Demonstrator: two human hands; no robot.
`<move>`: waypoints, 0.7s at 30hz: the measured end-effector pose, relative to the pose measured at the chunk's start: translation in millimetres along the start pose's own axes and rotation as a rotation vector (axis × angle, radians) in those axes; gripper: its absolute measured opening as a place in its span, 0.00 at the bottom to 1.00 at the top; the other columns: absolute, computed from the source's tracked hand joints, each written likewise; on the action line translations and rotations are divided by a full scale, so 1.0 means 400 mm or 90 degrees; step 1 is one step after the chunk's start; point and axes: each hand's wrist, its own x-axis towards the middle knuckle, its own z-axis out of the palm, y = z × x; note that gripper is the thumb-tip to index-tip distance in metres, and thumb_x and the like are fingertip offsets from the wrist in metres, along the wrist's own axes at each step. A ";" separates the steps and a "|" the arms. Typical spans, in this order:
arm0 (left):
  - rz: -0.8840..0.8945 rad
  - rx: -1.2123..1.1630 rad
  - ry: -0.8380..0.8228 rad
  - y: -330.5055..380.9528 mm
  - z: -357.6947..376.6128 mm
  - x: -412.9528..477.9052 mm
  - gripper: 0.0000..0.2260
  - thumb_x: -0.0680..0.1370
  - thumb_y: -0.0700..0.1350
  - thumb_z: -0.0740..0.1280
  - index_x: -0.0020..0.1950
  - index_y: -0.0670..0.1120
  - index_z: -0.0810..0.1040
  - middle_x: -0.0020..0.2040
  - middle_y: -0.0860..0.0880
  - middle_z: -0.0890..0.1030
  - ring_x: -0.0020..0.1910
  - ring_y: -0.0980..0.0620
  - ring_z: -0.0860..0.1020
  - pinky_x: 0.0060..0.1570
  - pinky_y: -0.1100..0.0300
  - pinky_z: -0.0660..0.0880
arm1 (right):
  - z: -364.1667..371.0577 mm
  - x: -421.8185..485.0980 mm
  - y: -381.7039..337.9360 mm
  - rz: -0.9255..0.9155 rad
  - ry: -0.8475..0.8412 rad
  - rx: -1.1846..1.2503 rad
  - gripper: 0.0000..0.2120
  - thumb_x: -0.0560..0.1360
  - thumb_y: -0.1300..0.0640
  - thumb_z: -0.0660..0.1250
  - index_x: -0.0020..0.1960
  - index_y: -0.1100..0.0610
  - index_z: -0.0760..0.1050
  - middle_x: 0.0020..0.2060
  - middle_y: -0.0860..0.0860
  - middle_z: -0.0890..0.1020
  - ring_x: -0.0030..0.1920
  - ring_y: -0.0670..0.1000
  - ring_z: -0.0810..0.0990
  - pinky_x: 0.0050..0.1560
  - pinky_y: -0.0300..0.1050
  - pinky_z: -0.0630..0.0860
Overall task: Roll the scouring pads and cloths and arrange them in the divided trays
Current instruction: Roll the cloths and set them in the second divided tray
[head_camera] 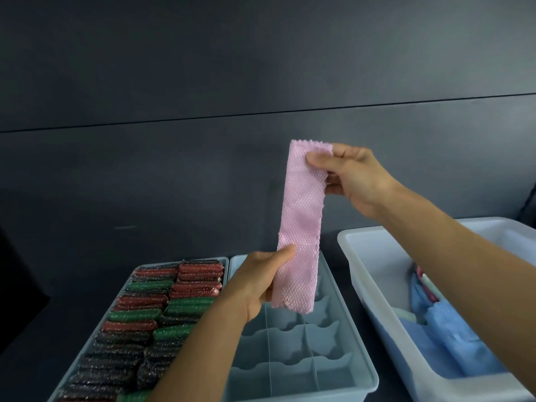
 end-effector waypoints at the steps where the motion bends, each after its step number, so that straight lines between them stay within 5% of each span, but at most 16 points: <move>1: -0.022 -0.038 0.001 0.004 0.001 0.004 0.21 0.76 0.57 0.68 0.56 0.40 0.82 0.53 0.43 0.84 0.50 0.45 0.82 0.38 0.56 0.78 | 0.006 -0.014 0.012 -0.032 -0.006 -0.027 0.04 0.74 0.61 0.70 0.48 0.59 0.81 0.39 0.50 0.84 0.39 0.47 0.82 0.44 0.42 0.79; 5: -0.068 -0.232 -0.025 0.028 0.003 0.015 0.22 0.81 0.56 0.61 0.57 0.37 0.79 0.47 0.41 0.84 0.39 0.47 0.82 0.31 0.59 0.79 | 0.038 -0.100 0.071 -0.152 -0.132 -0.102 0.06 0.72 0.65 0.71 0.49 0.61 0.83 0.42 0.47 0.86 0.44 0.44 0.84 0.48 0.37 0.78; 8: -0.055 -0.338 -0.065 0.038 -0.014 0.023 0.30 0.81 0.63 0.54 0.60 0.38 0.80 0.51 0.37 0.83 0.42 0.44 0.83 0.40 0.54 0.83 | 0.050 -0.150 0.124 -0.161 -0.229 -0.188 0.08 0.72 0.63 0.72 0.50 0.59 0.84 0.47 0.48 0.86 0.50 0.48 0.84 0.53 0.41 0.79; 14: -0.044 -0.349 -0.023 0.037 -0.030 0.043 0.15 0.78 0.42 0.66 0.60 0.34 0.77 0.49 0.38 0.82 0.43 0.45 0.81 0.41 0.56 0.82 | 0.034 -0.165 0.208 -0.307 -0.245 -0.361 0.17 0.67 0.64 0.75 0.55 0.57 0.83 0.55 0.48 0.83 0.62 0.43 0.78 0.66 0.42 0.72; 18: -0.038 -0.356 -0.026 0.030 -0.036 0.046 0.10 0.79 0.38 0.65 0.57 0.35 0.78 0.47 0.38 0.82 0.42 0.46 0.82 0.47 0.54 0.81 | 0.020 -0.149 0.234 -0.459 -0.263 -0.676 0.33 0.65 0.63 0.69 0.69 0.48 0.69 0.69 0.46 0.72 0.70 0.46 0.68 0.68 0.37 0.61; 21: -0.045 -0.357 -0.036 0.024 -0.034 0.040 0.14 0.79 0.39 0.67 0.62 0.35 0.76 0.54 0.38 0.80 0.51 0.43 0.80 0.58 0.49 0.77 | 0.020 -0.126 0.254 -0.516 -0.190 -0.710 0.27 0.68 0.64 0.66 0.65 0.47 0.71 0.67 0.46 0.75 0.69 0.48 0.70 0.61 0.41 0.67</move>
